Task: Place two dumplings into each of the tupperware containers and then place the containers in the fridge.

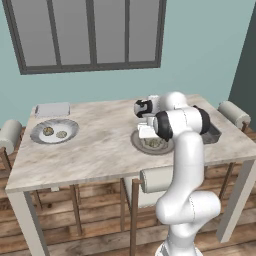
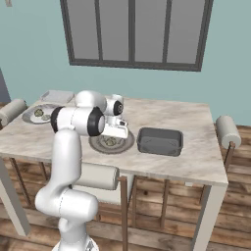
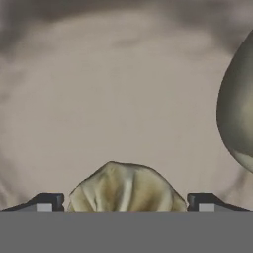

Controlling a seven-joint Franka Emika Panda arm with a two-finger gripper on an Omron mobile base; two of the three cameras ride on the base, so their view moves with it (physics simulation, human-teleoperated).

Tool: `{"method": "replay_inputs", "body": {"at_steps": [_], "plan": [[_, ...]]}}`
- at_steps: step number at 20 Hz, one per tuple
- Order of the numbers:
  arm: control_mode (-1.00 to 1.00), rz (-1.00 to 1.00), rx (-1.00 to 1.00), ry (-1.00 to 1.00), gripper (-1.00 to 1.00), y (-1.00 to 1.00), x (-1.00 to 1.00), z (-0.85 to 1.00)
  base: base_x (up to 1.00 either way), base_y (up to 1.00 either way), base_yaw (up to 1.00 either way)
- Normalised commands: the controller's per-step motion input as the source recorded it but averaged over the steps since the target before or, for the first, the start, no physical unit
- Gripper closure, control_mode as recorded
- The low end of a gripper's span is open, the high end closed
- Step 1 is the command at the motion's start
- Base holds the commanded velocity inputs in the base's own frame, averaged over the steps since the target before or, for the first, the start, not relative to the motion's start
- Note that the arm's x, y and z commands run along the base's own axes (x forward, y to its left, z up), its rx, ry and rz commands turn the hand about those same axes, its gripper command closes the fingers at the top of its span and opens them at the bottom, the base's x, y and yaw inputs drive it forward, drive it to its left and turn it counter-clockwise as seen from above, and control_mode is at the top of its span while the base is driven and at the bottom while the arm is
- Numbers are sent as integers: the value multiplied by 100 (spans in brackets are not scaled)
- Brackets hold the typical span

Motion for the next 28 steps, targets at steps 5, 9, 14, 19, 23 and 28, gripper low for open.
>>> {"method": "replay_inputs", "body": {"at_steps": [5,9,14,19,23,28], "plan": [[-100,0,0,0,-100,0,-9,-28,0,0,0],[-100,0,0,0,-100,0,-8,-41,0,0,0],[-100,0,0,0,-100,0,-12,-57,0,0,0],[-100,0,0,0,100,0,-6,-66,0,0,0],[-100,0,0,0,100,0,0,-5,0,0,0],[-100,0,0,-2,100,-2,0,7,0,0,0]]}}
